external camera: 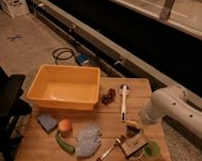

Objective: Place banana in metal cup

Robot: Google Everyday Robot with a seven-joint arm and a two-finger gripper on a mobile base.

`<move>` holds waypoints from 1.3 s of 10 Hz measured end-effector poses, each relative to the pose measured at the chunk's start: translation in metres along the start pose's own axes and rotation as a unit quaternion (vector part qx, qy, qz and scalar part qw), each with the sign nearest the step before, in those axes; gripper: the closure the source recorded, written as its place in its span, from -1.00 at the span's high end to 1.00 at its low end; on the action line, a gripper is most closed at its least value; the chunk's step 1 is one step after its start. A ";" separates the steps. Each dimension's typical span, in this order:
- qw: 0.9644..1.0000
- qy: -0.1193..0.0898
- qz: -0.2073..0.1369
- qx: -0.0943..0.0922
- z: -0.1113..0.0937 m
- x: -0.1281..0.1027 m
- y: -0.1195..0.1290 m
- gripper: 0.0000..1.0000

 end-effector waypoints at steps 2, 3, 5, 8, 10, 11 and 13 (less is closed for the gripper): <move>1.000 0.019 -0.009 0.008 -0.009 -0.009 0.000 -0.16; 1.000 0.024 -0.013 0.012 -0.015 -0.012 0.000 0.03; 0.999 0.027 -0.020 0.013 -0.015 -0.018 0.001 0.40; 0.999 0.028 -0.020 0.006 -0.010 -0.018 0.002 0.60; 0.999 0.027 -0.017 0.001 -0.006 -0.016 0.002 0.60; 0.999 0.028 -0.017 -0.001 -0.005 -0.016 0.002 0.60; 0.999 0.031 -0.014 0.002 -0.008 -0.013 0.001 0.60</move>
